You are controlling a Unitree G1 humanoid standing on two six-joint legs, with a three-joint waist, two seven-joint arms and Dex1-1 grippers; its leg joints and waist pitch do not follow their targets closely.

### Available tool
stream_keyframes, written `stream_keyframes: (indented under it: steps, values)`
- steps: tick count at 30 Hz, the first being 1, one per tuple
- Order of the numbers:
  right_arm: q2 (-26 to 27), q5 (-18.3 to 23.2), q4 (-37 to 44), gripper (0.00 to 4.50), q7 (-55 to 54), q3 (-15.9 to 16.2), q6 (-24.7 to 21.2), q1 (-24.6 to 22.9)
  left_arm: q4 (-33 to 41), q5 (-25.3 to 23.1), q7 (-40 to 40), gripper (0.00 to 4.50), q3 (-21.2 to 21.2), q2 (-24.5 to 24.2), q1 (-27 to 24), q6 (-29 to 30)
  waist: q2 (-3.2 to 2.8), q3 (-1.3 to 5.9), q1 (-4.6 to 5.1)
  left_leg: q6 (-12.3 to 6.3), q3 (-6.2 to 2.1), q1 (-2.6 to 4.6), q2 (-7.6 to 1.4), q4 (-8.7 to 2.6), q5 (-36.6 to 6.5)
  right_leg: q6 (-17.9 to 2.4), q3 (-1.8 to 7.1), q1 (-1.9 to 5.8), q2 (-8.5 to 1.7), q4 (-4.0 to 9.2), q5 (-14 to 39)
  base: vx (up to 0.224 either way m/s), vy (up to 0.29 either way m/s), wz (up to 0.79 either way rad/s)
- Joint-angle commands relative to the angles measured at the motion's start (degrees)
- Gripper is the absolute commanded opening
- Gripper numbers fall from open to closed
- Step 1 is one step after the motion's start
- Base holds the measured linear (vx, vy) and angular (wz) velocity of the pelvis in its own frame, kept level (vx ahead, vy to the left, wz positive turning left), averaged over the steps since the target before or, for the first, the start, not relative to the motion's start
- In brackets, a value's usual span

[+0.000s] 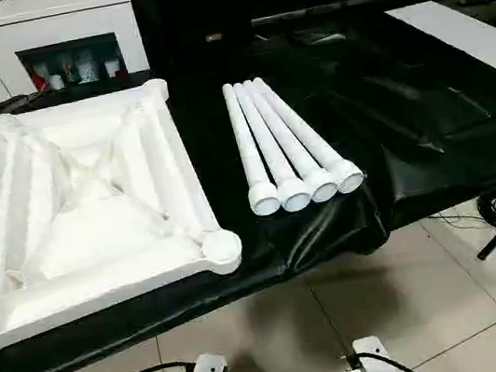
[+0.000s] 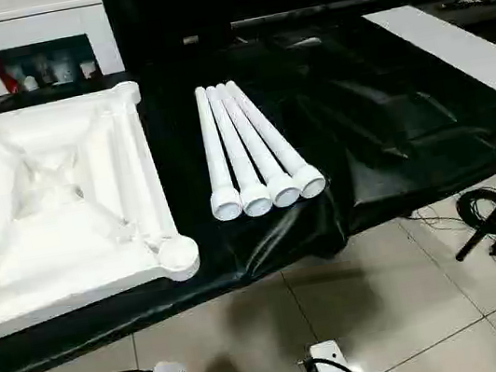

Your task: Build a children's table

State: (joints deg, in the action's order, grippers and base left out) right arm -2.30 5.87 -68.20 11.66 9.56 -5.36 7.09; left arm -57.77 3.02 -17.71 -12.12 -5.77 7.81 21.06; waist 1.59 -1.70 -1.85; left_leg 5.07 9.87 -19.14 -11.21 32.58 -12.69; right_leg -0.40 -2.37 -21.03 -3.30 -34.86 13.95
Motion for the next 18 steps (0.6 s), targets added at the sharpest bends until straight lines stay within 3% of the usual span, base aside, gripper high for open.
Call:
stream_keyframes:
  steps: [1,2,3,4,5,6,8,9,11,13,15,17,18]
  values:
    - [-0.5,-0.4,-2.0,0.0,-0.7,-0.6,-2.1,0.7,-3.5,-0.9,0.7,3.5,-0.1,0.7,0.7,1.2,-0.29,1.3,0.04,-3.92,-0.61,-0.66,-2.98,-3.78,-9.6,-14.6,2.97,1.63,-5.28,4.62,4.1,0.0,0.0,0.0]
    - [-2.0,0.8,-9.0,0.0,-3.5,-6.0,-13.3,9.6,-16.0,-3.6,2.2,3.5,0.5,4.6,9.9,3.6,-3.12,0.95,1.48,-2.43,0.05,0.25,-2.37,-3.73,-12.2,-14.5,2.65,0.8,-3.78,5.9,2.9,0.0,0.0,0.0]
    - [-1.4,0.1,-8.8,0.0,-2.7,-5.2,-11.5,9.5,-15.2,-3.1,1.7,3.5,1.0,2.8,7.6,2.4,-2.25,1.02,0.46,-1.13,-1.31,-0.68,-2.53,-4.01,-12.3,-15.5,2.45,2.38,-4.81,4.35,5.1,0.0,0.0,0.0]
    - [-1.1,-0.2,-8.6,0.0,-2.4,-4.9,-10.8,9.5,-14.9,-2.9,1.5,3.5,1.2,2.0,6.7,1.9,-2.1,1.28,0.33,-1.35,-0.74,-0.62,-2.36,-3.39,-11.8,-15.1,2.66,2.13,-5.05,4.64,5.7,-0.076,0.069,-0.03]
    - [-0.9,-0.3,-8.6,0.0,-2.3,-4.7,-10.4,9.5,-14.7,-2.8,1.3,3.5,1.3,1.6,6.1,1.6,-2.2,1.11,0.43,-3.37,-0.66,-1.16,-2.03,-3.1,-9.1,-15.2,2.87,2.2,-5.75,4.75,5.2,0.0,0.0,0.0]
    - [-0.9,-0.3,-8.5,0.0,-2.3,-4.7,-10.3,9.5,-14.7,-2.8,1.3,3.5,1.3,1.6,6.1,1.5,-3.03,1.14,0.5,-4.4,-0.59,-1.03,-2.05,-2.95,-8.8,-15.1,2.89,1.87,-5.83,5.13,7.0,0.0,0.0,0.0]
    - [-0.8,-0.4,-8.5,0.0,-2.3,-4.6,-10.2,9.5,-14.7,-2.8,1.3,3.5,1.3,1.5,5.9,1.4,-3.23,1.67,0.35,-4.88,-0.52,-0.78,-2.22,-2.71,-7.7,-15.4,2.88,1.93,-5.74,5.01,6.0,0.0,0.0,0.0]
    - [-0.8,-0.4,-8.5,0.0,-2.3,-4.6,-10.1,9.5,-14.7,-2.8,1.3,3.5,1.3,1.5,5.8,1.3,-3.48,2.26,0.08,-5.5,-0.52,-0.85,-2.44,-2.43,-3.9,-16.5,2.69,2.05,-5.47,4.12,-0.1,0.0,0.0,0.0]
    - [-0.6,-1.1,-8.8,0.0,-2.1,-4.7,-9.7,9.8,-15.8,-3.1,1.3,3.5,1.7,1.5,6.1,0.8,-3.4,2.13,0.09,-6.72,-0.58,-1.3,-2.58,-2.47,-1.7,-17.1,2.19,2.06,-5.15,3.46,-5.9,0.0,0.0,0.0]
    - [-0.4,-2.2,-9.2,0.0,-1.7,-4.7,-9.0,10.2,-17.2,-3.4,1.6,3.5,2.5,1.7,6.6,-0.5,-3.61,2.21,0.22,-7.22,-0.6,-1.29,-2.61,-2.39,-2.1,-17.5,2.07,2.04,-5.34,3.42,-6.6,0.0,0.0,0.0]
    - [-0.3,-2.8,-9.3,0.0,-1.6,-4.4,-8.5,10.4,-17.5,-3.5,1.9,3.5,2.8,1.7,6.6,-1.5,-3.54,2.01,0.29,-6.79,-0.49,-1.17,-2.64,-2.54,-4.8,-17.6,2.15,1.96,-5.45,3.83,-3.4,0.0,0.0,0.0]
    - [-0.3,-5.5,-8.9,0.0,-3.2,-2.8,-4.7,10.4,-16.5,-4.1,4.3,3.5,3.2,1.7,5.6,-10.1,-2.84,1.94,0.31,-6.26,-0.46,-1.14,-2.81,-2.67,-6.3,-16.9,2.27,1.92,-5.6,4.22,-0.6,0.0,0.0,0.0]
    - [-0.4,-6.0,-8.8,0.0,-4.0,-2.4,-3.9,10.4,-16.3,-3.9,4.6,3.5,3.5,1.8,5.5,-11.6,-3.1,1.9,0.23,-5.99,-0.53,-1.19,-2.81,-2.71,-6.4,-16.8,2.31,1.93,-5.72,4.09,-0.2,0.0,0.0,0.0]
